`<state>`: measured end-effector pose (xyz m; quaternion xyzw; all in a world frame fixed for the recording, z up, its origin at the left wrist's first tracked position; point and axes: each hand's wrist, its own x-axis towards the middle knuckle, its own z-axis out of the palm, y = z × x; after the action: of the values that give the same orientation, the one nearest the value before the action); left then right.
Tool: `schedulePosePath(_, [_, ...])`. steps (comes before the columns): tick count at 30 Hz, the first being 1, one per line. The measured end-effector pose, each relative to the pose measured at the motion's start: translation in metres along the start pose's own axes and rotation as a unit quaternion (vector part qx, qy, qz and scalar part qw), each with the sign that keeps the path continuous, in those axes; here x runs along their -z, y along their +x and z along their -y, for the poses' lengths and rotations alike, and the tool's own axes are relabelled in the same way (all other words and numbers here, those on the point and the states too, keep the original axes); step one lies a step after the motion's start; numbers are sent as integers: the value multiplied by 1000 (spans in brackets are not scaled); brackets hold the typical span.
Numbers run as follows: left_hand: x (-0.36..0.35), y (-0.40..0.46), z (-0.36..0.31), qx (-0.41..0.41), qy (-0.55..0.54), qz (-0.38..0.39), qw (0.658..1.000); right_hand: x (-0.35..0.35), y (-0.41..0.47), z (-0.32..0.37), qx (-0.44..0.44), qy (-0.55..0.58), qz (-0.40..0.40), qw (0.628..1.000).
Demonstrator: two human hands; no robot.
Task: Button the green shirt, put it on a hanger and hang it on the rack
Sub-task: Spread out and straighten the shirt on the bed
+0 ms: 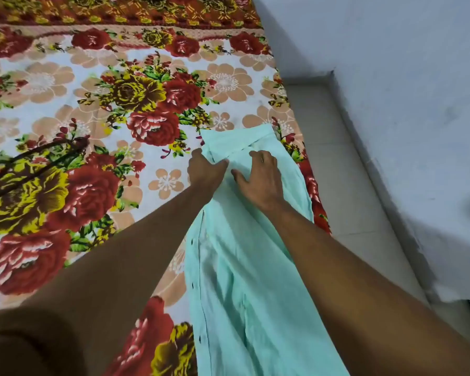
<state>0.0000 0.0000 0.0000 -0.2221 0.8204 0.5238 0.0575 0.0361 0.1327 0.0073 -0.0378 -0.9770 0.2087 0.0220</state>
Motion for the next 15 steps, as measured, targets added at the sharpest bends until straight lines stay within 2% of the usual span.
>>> schedulePosePath(3, [-3,23,-15,113,-146,29,982,-8,21,12,-36,142,4,989])
schedulePosePath(6, [-5,45,-17,170,-291,86,938,-17,37,33,-117,249,-4,961])
schedulePosePath(9, [-11,46,-17,161,-330,167,915,-21,48,41,-177,309,26,934])
schedulePosePath(12, [-18,40,-21,143,-354,190,905,-19,55,44,-201,356,33,912])
schedulePosePath(15, [-6,25,-34,118,-355,216,902,-7,55,48,-155,329,3,932])
